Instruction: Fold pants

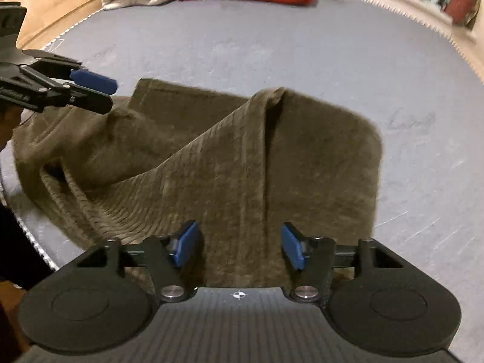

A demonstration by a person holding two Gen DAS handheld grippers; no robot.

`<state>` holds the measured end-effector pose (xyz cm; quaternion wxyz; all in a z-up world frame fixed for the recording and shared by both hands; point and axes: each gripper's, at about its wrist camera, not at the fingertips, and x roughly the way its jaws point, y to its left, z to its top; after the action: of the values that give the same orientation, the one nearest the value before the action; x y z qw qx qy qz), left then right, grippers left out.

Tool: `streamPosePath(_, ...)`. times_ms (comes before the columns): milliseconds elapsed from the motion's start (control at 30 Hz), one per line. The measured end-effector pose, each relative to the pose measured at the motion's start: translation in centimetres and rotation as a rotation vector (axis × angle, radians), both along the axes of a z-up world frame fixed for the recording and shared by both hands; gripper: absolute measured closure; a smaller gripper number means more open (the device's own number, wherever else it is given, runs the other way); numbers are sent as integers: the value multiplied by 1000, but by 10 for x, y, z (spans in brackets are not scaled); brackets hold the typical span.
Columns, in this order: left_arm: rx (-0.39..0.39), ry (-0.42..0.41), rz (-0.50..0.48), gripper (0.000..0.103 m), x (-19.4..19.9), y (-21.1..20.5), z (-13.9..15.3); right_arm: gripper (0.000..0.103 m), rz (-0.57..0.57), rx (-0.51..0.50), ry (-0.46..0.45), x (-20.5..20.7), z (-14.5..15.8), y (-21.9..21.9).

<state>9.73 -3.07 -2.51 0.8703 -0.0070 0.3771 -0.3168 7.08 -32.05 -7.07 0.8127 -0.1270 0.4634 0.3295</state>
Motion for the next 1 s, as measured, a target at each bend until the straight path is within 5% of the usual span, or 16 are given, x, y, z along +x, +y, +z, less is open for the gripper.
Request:
streamPosePath(133, 29, -69, -145, 21, -21, -25, 0, 89, -21, 186, 34, 2, 25, -1)
streamPosePath(300, 67, -80, -191, 15, -30, -45, -8, 91, -72, 542, 84, 18, 47, -5)
streamPosePath(467, 80, -72, -96, 15, -21, -51, -11, 92, -155, 817, 184, 34, 49, 0)
streamPosePath(600, 68, 18, 22, 16, -2, -41, -23, 89, -151, 769, 153, 34, 42, 17)
streamPosePath(767, -19, 145, 53, 22, 10, -30, -37, 88, -200, 721, 100, 34, 44, 7)
streamPosePath(933, -88, 210, 43, 49, 10, -30, -45, 79, -260, 676, 94, 38, 26, -2)
streamPosePath(1000, -37, 219, 46, 59, 9, -38, -47, 78, -269, 665, 99, 40, 20, -2)
